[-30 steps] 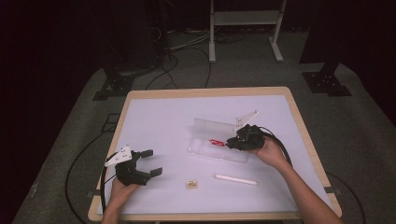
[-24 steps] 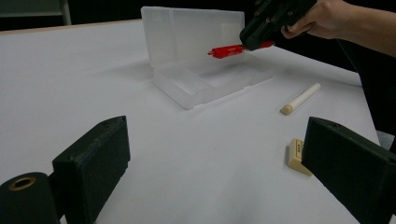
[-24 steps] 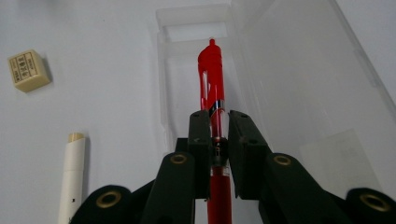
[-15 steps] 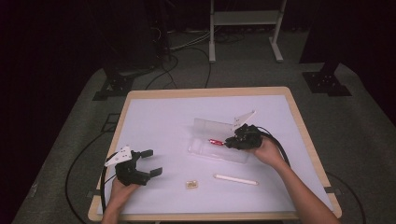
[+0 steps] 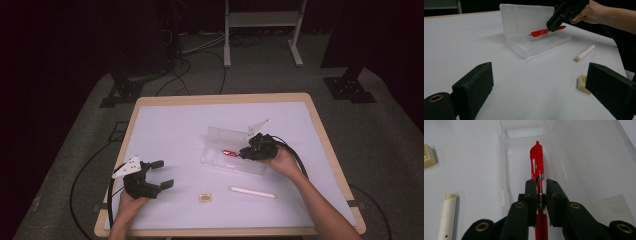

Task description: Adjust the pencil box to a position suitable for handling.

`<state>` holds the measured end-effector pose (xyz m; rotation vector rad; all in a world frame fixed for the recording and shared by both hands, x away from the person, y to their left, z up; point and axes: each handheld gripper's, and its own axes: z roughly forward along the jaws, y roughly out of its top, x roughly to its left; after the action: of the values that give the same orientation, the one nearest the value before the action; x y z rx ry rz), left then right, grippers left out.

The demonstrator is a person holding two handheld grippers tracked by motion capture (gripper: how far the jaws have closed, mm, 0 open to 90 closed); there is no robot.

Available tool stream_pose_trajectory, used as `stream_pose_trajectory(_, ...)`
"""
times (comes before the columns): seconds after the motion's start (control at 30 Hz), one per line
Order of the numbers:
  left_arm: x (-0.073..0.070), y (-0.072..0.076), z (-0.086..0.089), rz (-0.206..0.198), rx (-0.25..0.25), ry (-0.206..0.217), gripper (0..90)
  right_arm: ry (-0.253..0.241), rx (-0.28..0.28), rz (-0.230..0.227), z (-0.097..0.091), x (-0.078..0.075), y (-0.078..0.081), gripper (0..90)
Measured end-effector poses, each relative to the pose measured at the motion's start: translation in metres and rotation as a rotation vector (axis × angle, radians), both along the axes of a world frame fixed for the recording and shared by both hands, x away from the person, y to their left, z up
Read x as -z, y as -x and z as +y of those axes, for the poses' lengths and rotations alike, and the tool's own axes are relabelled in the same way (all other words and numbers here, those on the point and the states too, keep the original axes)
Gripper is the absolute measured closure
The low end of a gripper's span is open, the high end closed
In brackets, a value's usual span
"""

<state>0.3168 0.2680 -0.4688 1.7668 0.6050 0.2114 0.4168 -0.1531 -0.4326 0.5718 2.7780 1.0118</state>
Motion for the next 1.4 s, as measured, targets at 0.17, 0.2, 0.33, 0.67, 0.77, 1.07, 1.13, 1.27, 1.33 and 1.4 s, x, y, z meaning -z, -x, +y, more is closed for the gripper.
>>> stream_pose_trajectory(0.17,0.0,0.0,0.0,-0.002,0.0,-0.002,7.4,0.006,0.004,0.001,0.001,0.002,-0.002,79.0)
stream_pose_trajectory(0.2,0.0,0.001,-0.001,0.0,-0.003,-0.001,7.4,0.009,-0.002,-0.004,0.001,0.003,-0.002,79.0)
stream_pose_trajectory(0.33,0.0,0.001,-0.001,-0.001,0.0,-0.004,7.5,0.013,-0.002,0.003,0.0,0.004,-0.003,79.0)
stream_pose_trajectory(0.67,0.0,0.0,0.0,-0.001,0.0,-0.001,7.4,0.016,-0.001,0.011,0.001,0.009,-0.007,79.0)
stream_pose_trajectory(0.77,0.0,0.0,-0.001,-0.001,-0.001,-0.003,7.4,0.019,-0.005,0.012,0.001,0.011,-0.007,79.0)
stream_pose_trajectory(1.07,0.0,0.0,0.0,-0.003,0.002,-0.003,7.4,0.022,-0.003,0.027,0.002,0.015,-0.009,78.9)
stream_pose_trajectory(1.13,0.0,0.0,0.0,-0.002,0.003,-0.003,7.4,0.025,-0.001,0.029,0.002,0.016,-0.01,78.8)
stream_pose_trajectory(1.27,0.0,0.0,0.0,-0.002,0.003,-0.003,7.4,0.028,-0.01,0.039,0.001,0.018,-0.011,78.5)
stream_pose_trajectory(1.33,0.0,0.0,0.0,-0.002,0.003,-0.003,7.4,0.035,-0.004,0.052,0.003,0.019,-0.009,78.5)
stream_pose_trajectory(1.4,0.0,0.0,0.0,-0.003,0.003,-0.003,7.4,0.035,-0.003,0.051,0.003,0.02,-0.01,78.4)
